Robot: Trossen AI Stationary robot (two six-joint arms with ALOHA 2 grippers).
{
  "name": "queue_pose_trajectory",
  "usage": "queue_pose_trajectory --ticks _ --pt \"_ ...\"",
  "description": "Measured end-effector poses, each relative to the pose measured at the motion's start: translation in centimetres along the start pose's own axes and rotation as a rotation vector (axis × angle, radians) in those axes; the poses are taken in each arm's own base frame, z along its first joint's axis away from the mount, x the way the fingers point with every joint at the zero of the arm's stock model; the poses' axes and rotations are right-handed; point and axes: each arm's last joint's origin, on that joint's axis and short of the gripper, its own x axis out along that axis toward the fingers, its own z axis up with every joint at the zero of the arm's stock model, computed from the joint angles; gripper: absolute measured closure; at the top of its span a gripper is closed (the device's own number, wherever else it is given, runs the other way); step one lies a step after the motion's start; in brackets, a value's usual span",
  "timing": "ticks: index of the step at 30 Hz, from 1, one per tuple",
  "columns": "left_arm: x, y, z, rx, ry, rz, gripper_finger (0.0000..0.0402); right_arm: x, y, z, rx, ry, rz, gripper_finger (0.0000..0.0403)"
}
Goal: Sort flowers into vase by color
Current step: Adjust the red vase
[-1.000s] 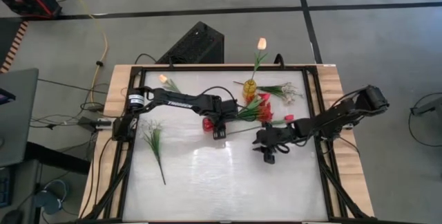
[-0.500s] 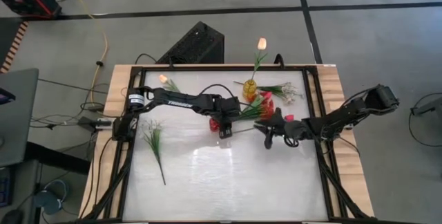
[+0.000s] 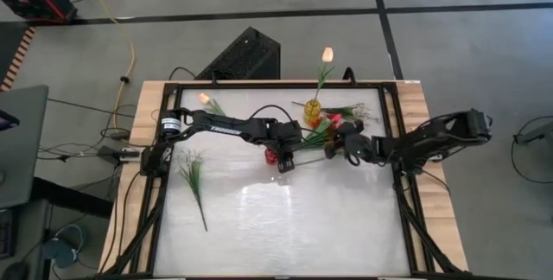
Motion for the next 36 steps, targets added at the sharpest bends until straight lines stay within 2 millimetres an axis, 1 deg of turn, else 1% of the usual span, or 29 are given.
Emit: queue_pose_trajectory --ticks 3,6,12,17,20,23,26,28,31,33,36 --pt "0.0 0.0 0.0 -0.012 -0.002 0.005 0.0268 1.0 0.0 -0.7 0.004 0.043 0.048 0.0384" --pt "0.0 -0.1 0.0 -0.017 -0.004 0.026 0.0268 1.6 0.4 -1.4 -0.008 0.068 0.113 0.0386" --pt "0.0 -0.5 0.0 -0.002 -0.02 0.083 0.0268 1.5 1.6 -1.6 0.029 0.035 0.219 0.0379" --pt "0.0 -0.7 0.5 0.02 -0.073 0.123 0.0268 1.2 2.7 -1.0 0.017 0.025 0.304 0.0381" --pt "0.0 -0.7 0.6 0.018 -0.092 0.147 0.0268 0.7 3.2 -0.3 0.018 0.003 0.368 0.038" --pt "0.1 -0.6 0.7 0.012 -0.114 0.173 0.0268 -0.1 3.3 0.5 0.009 -0.021 0.396 0.038" --pt "0.8 -0.5 0.1 -0.014 -0.178 0.169 0.0268 -0.9 3.2 1.1 0.001 -0.013 0.431 0.038" --pt "1.4 -0.3 -0.5 -0.032 -0.223 0.143 0.0268 -1.5 2.9 1.4 -0.016 0.022 0.478 0.0379" --pt "1.8 -0.2 -1.1 -0.064 -0.282 0.116 0.0268 -2.7 2.4 2.1 -0.057 0.074 0.595 0.0379" --pt "1.8 -0.2 -1.0 -0.078 -0.342 0.088 0.0268 -3.5 1.9 2.9 -0.054 0.063 0.643 0.0379" --pt "1.8 -0.3 -0.8 -0.081 -0.384 0.069 0.0268 -4.8 1.2 4.0 -0.069 0.002 0.68 0.0379"
